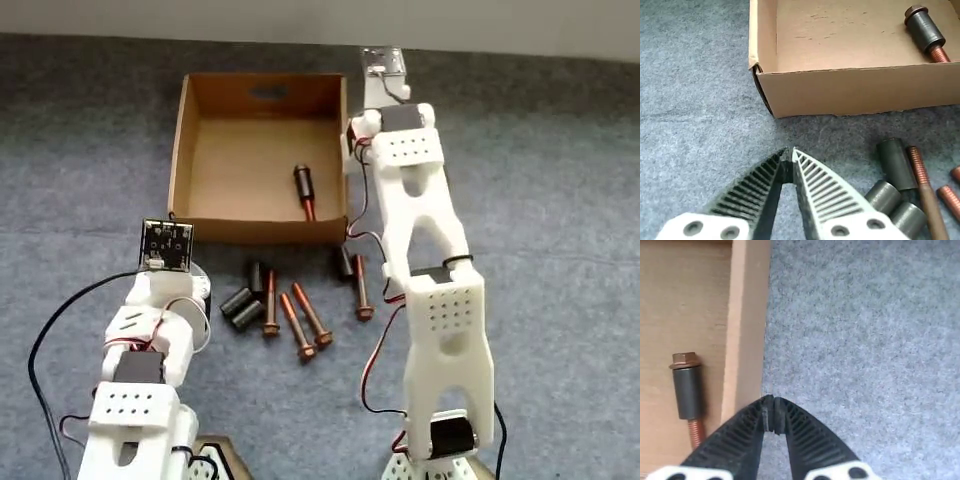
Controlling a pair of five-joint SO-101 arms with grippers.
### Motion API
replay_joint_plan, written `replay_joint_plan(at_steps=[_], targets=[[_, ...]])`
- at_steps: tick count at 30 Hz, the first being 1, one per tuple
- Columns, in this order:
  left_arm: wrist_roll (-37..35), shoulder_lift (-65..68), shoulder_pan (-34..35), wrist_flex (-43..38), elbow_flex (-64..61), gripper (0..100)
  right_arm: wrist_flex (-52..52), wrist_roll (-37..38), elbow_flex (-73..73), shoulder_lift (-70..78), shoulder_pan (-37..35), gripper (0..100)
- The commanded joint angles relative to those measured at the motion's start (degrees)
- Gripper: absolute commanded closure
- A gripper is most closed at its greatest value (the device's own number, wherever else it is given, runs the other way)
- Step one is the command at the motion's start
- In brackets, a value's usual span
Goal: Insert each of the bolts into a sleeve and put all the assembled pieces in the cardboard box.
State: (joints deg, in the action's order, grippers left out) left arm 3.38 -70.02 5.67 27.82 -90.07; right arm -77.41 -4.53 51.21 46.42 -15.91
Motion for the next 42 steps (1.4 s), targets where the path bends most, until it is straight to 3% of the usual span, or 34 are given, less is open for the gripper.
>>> replay_joint_plan(at_steps=[1, 5, 12, 19, 28, 32, 42], targets=[[0.4, 0.1, -0.5, -1.2, 0.2, 97, -0.2, -0.6, 1.2, -5.1, -0.5, 99.3], [0.4, 0.1, -0.4, -1.2, 0.2, 97, -4.4, -0.7, 9.0, -5.1, 3.2, 99.3], [0.4, 0.1, -0.4, -1.2, 0.2, 97, -21.1, -0.3, 26.5, -4.4, 5.4, 99.0], [0.4, 0.1, -0.4, -1.2, 0.2, 97, -23.8, -0.4, 22.4, -5.2, 5.1, 98.9], [0.4, 0.1, -0.4, -1.3, 0.2, 97, -23.8, -0.2, -0.1, -21.2, 4.4, 99.1], [0.4, 0.1, -0.4, -1.3, 0.2, 97, -22.5, 1.8, -14.5, -31.8, 0.5, 99.1], [0.4, 0.1, -0.4, -1.3, 0.2, 97, -1.3, 7.4, -56.7, -47.0, -9.3, 97.8]])
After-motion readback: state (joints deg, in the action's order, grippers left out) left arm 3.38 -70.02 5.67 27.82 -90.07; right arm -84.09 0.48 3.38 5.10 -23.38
